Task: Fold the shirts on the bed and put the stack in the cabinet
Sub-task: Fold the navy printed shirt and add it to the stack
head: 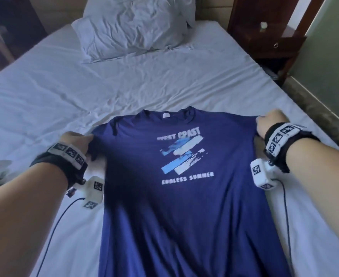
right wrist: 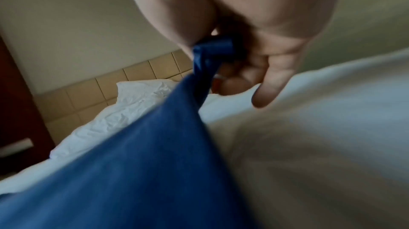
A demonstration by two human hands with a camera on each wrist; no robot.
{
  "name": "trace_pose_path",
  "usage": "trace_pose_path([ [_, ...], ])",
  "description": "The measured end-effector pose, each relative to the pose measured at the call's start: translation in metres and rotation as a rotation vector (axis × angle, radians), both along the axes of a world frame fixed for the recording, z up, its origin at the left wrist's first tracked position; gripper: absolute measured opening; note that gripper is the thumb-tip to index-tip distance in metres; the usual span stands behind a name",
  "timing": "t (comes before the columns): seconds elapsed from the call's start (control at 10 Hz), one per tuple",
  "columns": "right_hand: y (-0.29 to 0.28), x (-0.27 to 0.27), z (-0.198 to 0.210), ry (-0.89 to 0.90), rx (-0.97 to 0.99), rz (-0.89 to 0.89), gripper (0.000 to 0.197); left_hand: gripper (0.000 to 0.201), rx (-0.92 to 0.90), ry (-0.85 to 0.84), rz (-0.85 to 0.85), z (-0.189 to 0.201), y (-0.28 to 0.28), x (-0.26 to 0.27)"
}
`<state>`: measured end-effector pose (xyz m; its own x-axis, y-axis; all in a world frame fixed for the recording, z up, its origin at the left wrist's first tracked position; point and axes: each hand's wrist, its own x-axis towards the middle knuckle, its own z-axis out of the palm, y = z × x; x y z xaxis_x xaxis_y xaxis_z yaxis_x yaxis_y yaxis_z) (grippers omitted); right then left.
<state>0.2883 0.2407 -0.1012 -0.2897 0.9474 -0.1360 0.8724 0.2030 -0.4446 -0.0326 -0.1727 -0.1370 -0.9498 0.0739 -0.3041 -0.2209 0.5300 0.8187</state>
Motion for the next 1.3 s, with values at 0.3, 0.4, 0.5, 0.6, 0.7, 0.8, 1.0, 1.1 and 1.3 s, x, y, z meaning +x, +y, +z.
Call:
trace_pose_path([
  [0.3,-0.078,0.078,-0.013,0.121,-0.319,-0.114,0.054,0.043,-0.008,-0.428,-0.030,0.027,-0.040,0.113],
  [0.4,-0.140,0.132,-0.010,0.134,-0.617,-0.096,0.046,0.048,-0.127,-0.602,-0.190,0.040,-0.068,0.174],
  [0.5,-0.189,0.181,-0.006,0.039,-0.832,0.001,0.051,0.047,-0.217,-0.681,-0.327,0.039,-0.095,0.226],
  [0.6,-0.220,0.213,-0.014,0.092,-0.906,0.033,0.043,0.038,-0.283,-0.686,-0.423,0.032,-0.119,0.269],
  [0.7,-0.224,0.232,-0.047,0.119,-0.786,0.096,0.067,0.057,-0.269,-0.672,-0.483,0.016,-0.142,0.295],
  [0.8,-0.225,0.243,-0.054,0.277,-0.615,0.082,0.038,0.039,-0.088,-0.635,-0.449,0.014,-0.159,0.328],
  [1.0,-0.293,0.286,0.000,0.659,-0.761,-0.175,0.009,0.018,0.539,-0.469,0.009,0.003,-0.186,0.361],
  [1.1,-0.313,0.301,-0.003,0.718,-0.828,-0.239,0.009,0.009,0.765,-0.478,0.118,0.003,-0.193,0.378],
  [1.3,-0.326,0.320,-0.017,0.850,-0.670,-0.417,0.009,0.015,0.739,-0.393,0.251,-0.014,-0.215,0.389],
])
